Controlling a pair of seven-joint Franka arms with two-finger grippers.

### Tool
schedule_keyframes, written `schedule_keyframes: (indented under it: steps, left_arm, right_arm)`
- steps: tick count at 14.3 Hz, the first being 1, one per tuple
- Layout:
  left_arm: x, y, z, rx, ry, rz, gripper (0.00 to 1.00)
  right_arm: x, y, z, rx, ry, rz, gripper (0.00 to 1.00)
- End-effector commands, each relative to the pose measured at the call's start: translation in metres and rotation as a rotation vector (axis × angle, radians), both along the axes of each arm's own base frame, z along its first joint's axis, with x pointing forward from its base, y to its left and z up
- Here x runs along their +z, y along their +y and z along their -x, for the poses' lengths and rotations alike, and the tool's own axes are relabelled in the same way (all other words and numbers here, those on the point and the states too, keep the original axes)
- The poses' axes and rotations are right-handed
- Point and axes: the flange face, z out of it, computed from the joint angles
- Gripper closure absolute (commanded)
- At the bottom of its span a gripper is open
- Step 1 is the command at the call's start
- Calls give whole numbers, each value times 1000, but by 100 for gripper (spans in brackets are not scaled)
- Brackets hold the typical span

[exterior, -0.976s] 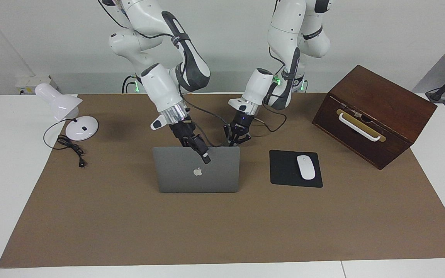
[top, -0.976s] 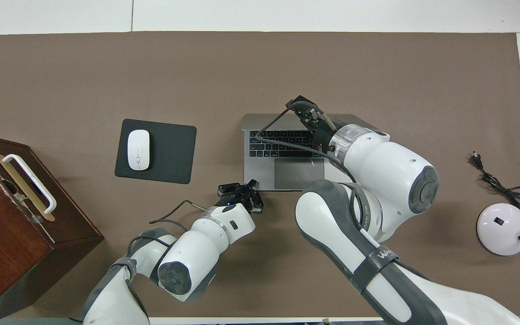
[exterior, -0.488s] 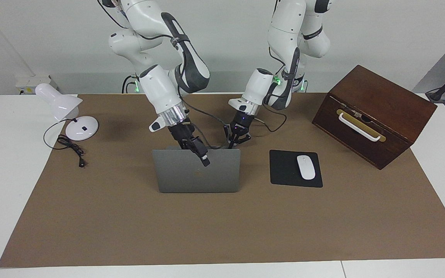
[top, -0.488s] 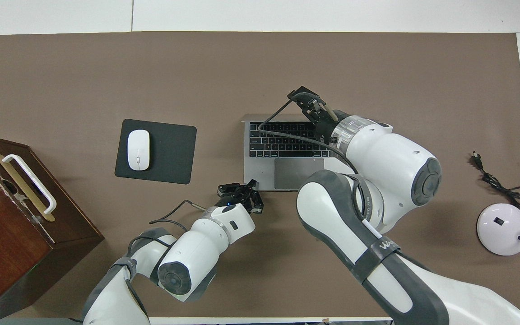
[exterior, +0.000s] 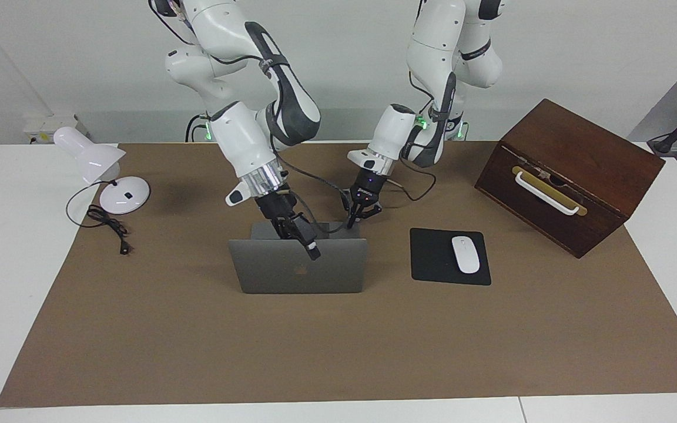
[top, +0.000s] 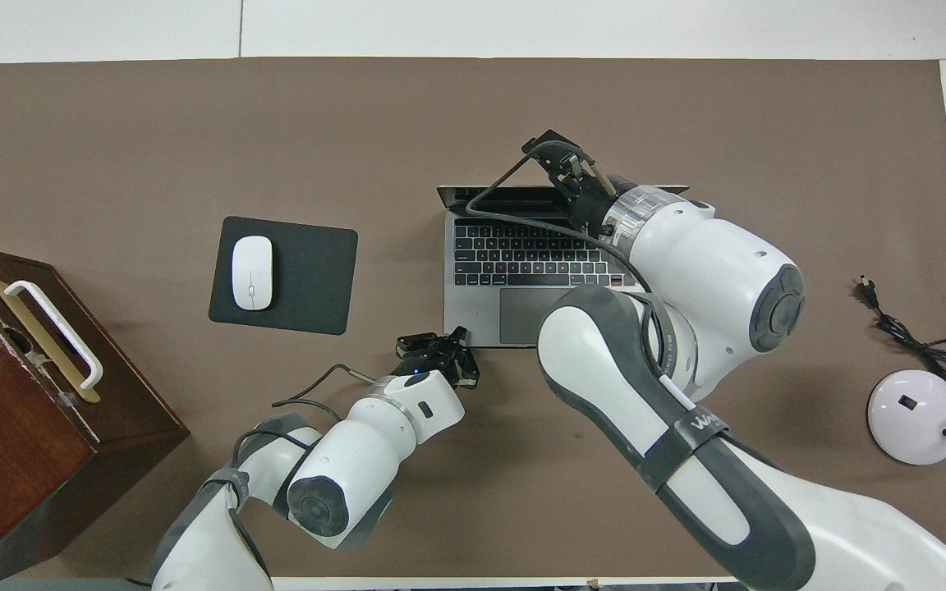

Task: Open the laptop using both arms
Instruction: 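Lift the laptop lid upward and away with the right gripper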

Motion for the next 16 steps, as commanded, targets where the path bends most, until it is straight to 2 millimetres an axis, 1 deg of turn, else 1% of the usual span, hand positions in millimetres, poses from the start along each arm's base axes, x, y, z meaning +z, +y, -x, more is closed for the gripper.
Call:
schedule_keyframes:
  steps: [1,2,4,11,16]
  left_arm:
    - [-56,7,-6,9,60,-86,100]
    - [-56,8,-6,10,59,-87,100]
    - [-56,8,-6,10,59,-87,100]
    - [-56,9,-7,14,60,-88,100]
    - [-56,9,-8,16,60,-88,100]
  right_arm:
    - [8,0,-14,6,-43,3,0]
    - [9,0,-17,6,-45,2,0]
    - [12,-6,-23,-3,-52,1,0]
    - [27,-11,-42,-4,-73,-18,0]
    - [30,-13,-47,-4,-74,-24,0]
